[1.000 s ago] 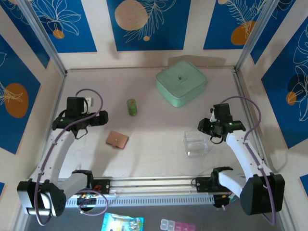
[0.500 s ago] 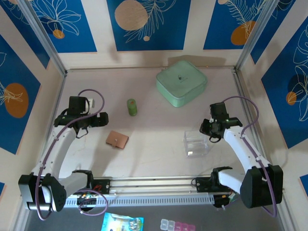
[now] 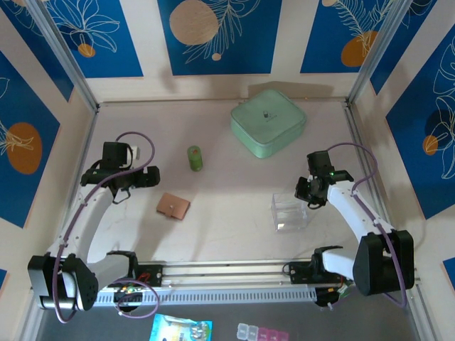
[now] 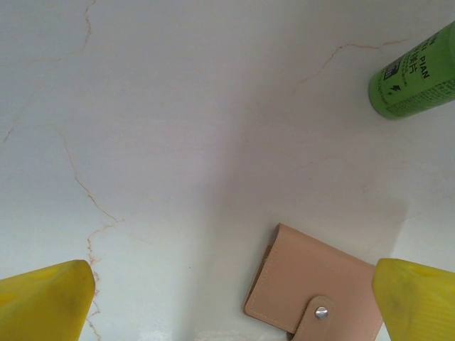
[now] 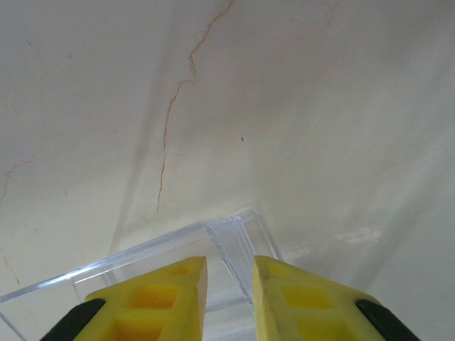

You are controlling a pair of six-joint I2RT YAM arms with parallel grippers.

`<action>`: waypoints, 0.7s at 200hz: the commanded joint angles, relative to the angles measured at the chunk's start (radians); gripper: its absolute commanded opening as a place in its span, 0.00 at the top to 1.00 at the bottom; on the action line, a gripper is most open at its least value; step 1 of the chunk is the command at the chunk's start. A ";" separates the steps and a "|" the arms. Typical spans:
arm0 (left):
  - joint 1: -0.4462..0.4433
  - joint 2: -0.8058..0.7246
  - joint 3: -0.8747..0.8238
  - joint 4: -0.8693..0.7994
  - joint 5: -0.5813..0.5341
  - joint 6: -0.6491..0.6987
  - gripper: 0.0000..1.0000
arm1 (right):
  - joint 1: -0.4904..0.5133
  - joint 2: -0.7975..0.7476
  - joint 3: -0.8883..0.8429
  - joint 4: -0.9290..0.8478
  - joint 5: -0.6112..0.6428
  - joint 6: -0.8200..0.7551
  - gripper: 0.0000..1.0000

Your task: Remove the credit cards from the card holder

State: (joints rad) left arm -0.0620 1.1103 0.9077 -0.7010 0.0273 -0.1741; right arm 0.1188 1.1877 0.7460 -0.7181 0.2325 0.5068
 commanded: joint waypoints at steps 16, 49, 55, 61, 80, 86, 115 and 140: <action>-0.004 0.005 0.008 -0.031 -0.019 0.015 0.00 | 0.009 0.031 0.021 0.009 -0.009 0.004 0.77; -0.004 0.005 0.008 -0.032 -0.023 0.015 0.00 | 0.009 0.039 0.019 0.019 -0.014 0.000 0.80; -0.004 0.006 0.008 -0.032 -0.024 0.015 0.00 | 0.010 0.041 0.019 0.019 -0.013 0.000 0.81; -0.004 0.006 0.009 -0.032 -0.026 0.015 0.00 | 0.010 0.043 0.019 0.019 -0.014 0.000 0.82; -0.003 0.007 0.008 -0.032 -0.026 0.016 0.00 | 0.012 0.045 0.020 0.020 -0.016 -0.002 0.85; -0.004 0.008 0.008 -0.033 -0.026 0.017 0.00 | 0.014 0.046 0.020 0.020 -0.015 -0.002 0.85; -0.004 0.011 0.009 -0.035 -0.027 0.016 0.00 | 0.019 0.041 0.020 0.019 -0.015 -0.005 0.88; -0.003 0.014 0.009 -0.035 -0.026 0.016 0.00 | 0.029 0.035 0.022 0.016 -0.009 -0.003 0.92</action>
State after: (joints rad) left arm -0.0620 1.1118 0.9077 -0.7052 0.0170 -0.1741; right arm 0.1322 1.2232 0.7464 -0.6968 0.2337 0.5026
